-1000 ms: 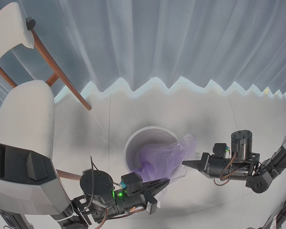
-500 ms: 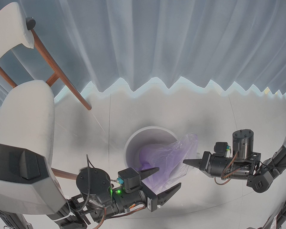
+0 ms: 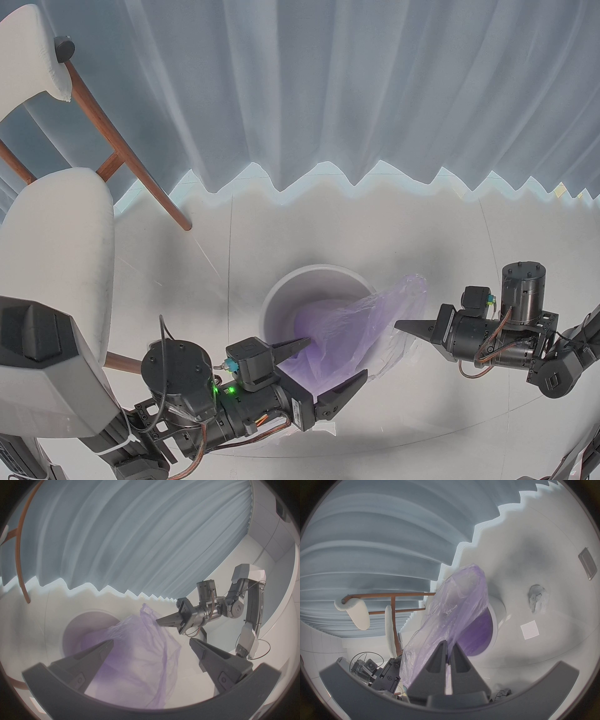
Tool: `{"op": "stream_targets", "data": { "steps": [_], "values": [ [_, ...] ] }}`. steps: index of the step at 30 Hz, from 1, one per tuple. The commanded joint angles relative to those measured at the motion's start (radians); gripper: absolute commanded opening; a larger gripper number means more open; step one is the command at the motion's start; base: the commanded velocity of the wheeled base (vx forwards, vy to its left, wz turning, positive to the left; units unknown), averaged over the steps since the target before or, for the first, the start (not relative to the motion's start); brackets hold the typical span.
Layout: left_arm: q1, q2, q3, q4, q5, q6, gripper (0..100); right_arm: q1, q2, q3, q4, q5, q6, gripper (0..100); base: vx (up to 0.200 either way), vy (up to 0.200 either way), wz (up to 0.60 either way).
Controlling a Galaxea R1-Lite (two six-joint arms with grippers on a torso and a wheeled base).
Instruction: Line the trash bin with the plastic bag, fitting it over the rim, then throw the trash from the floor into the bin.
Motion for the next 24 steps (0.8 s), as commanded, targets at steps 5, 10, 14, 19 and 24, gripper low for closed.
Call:
{"op": "stream_targets", "data": {
  "steps": [5,10,14,19,24],
  "values": [
    [0.083,0.010,0.067,-0.002,-0.011,0.081,100,-0.001,-0.003,0.002,0.002,0.001,0.000,0,0.000,0.000,0.00],
    [0.092,0.045,0.067,-0.002,-0.001,0.081,0,-0.001,0.000,0.002,0.002,0.001,0.000,0,0.000,0.000,0.00],
    [0.109,0.073,0.041,-0.010,-0.001,0.081,0,-0.001,-0.003,0.007,0.000,0.001,-0.001,0,0.000,0.000,0.00],
    [0.109,0.071,0.017,-0.002,0.001,0.075,0,-0.001,0.006,0.004,0.000,0.001,0.000,0,0.000,0.000,0.00],
    [0.132,0.079,-0.083,0.004,0.048,0.016,0,-0.001,0.012,0.005,-0.002,0.002,-0.001,0,0.000,0.000,0.00]
  ]
}}
